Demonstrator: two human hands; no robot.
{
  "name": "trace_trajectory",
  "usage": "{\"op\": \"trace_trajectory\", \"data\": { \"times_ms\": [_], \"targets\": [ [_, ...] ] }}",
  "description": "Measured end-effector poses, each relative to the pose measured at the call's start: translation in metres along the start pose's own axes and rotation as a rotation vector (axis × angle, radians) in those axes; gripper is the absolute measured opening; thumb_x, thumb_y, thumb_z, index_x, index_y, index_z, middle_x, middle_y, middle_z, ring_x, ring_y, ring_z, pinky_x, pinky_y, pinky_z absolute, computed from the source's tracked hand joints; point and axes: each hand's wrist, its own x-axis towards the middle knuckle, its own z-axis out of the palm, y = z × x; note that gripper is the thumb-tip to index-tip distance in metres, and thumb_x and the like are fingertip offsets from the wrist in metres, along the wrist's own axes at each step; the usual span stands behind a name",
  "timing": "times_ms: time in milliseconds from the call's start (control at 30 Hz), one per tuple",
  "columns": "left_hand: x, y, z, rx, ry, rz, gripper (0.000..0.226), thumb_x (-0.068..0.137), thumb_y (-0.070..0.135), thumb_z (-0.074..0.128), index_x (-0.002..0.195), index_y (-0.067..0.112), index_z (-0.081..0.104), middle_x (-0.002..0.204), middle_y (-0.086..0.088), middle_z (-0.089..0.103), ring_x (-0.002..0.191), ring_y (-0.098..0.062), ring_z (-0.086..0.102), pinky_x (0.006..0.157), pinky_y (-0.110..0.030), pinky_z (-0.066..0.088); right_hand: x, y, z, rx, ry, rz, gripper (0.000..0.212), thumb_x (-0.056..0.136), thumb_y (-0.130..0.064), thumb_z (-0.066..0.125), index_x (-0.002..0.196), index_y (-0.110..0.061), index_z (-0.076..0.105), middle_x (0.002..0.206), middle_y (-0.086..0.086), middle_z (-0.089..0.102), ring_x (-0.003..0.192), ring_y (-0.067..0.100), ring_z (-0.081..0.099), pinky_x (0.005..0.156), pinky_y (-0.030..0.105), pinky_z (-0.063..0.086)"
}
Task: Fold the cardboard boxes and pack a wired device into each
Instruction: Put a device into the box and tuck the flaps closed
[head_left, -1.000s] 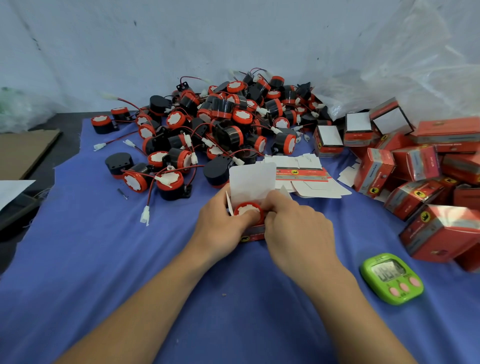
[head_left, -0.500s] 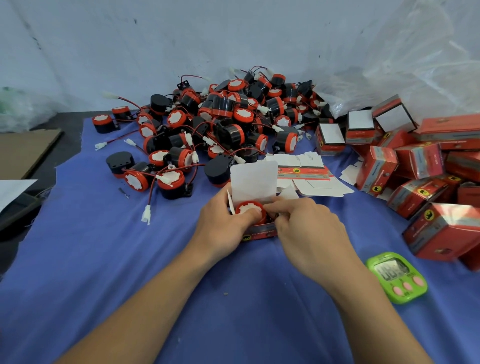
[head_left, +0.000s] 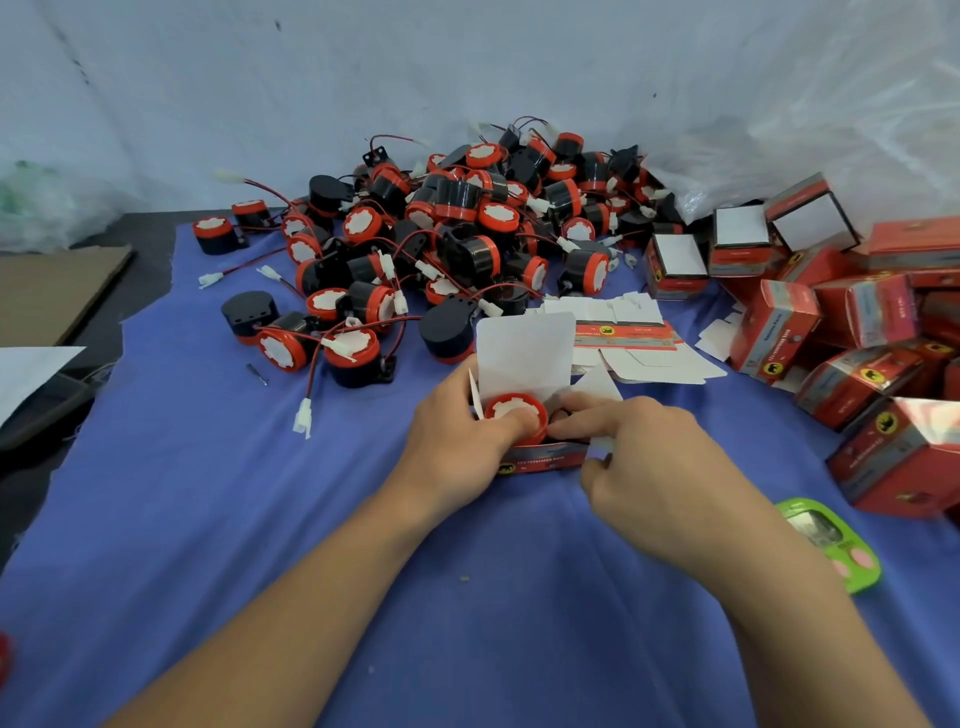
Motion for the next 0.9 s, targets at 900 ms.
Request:
{"op": "trace_trajectory", "data": {
  "times_ms": [900],
  "targets": [
    [0.001, 0.000, -0.001, 0.032, -0.012, 0.031, 0.051, 0.078, 0.043, 0.069, 0.129, 0.043, 0.062, 0.116, 0.019, 0.073, 0.106, -0.005, 0.069, 0.094, -0.042, 0.058, 0.039, -0.015, 0.027, 0.008, 0.732, -0.032, 0.030, 0.071, 0.003, 0.069, 0.094, -0.015, 0.061, 0.072, 0.004, 0.066, 0.062, 0.030, 0.044, 0.058, 0.032, 0.027]
  ]
}}
